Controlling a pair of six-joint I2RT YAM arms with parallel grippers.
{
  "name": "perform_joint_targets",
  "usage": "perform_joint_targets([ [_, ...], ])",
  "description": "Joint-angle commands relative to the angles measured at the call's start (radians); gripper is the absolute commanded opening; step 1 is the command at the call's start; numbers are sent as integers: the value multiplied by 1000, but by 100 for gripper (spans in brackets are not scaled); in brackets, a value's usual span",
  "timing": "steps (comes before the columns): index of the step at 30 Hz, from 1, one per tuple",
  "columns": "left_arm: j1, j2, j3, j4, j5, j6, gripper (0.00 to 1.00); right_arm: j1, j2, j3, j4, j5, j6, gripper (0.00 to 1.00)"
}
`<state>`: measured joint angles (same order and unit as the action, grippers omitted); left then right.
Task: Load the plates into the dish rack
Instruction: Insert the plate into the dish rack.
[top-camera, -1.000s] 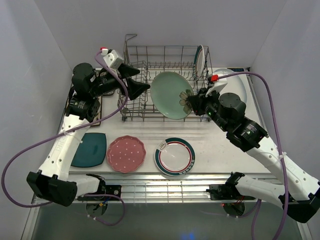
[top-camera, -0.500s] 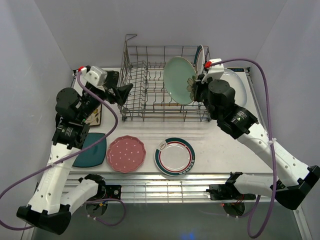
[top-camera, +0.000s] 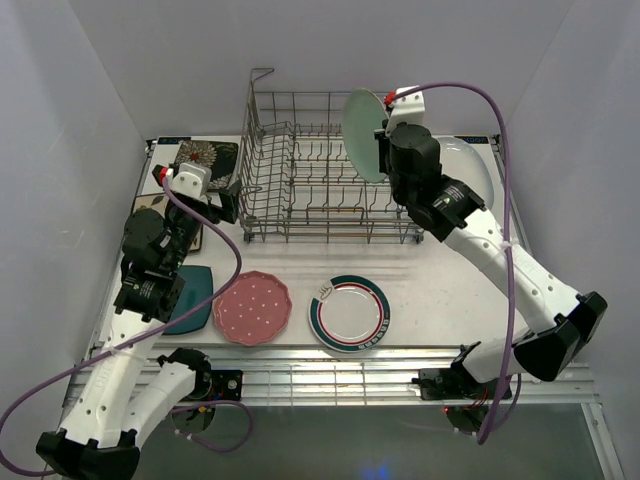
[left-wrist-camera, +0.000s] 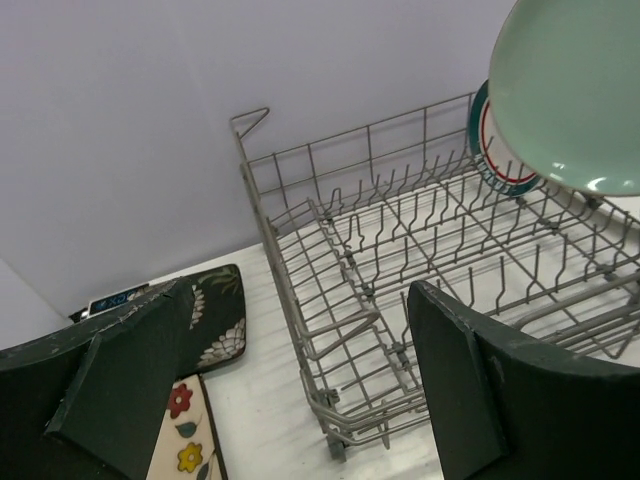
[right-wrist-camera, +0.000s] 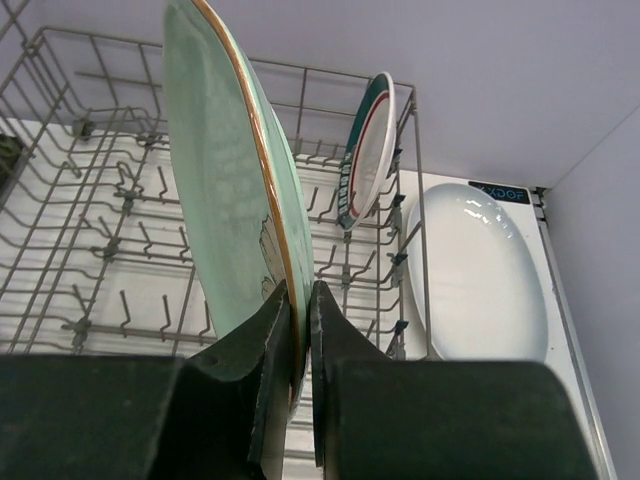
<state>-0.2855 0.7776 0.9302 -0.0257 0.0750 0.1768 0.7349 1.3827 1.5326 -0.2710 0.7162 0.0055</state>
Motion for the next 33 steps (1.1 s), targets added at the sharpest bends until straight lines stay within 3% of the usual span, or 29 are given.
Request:
perform_joint_targets([
  [1, -4, -15, -40, 62, -101, 24, 98, -46, 22, 129, 184, 43, -39, 8],
  [17, -4, -38, -109, 93, -150, 1, 98, -221, 344, 365, 184, 20, -21, 8],
  [33, -4, -55, -136, 86, -161, -14, 98, -246, 567, 503, 351, 127, -179, 8],
])
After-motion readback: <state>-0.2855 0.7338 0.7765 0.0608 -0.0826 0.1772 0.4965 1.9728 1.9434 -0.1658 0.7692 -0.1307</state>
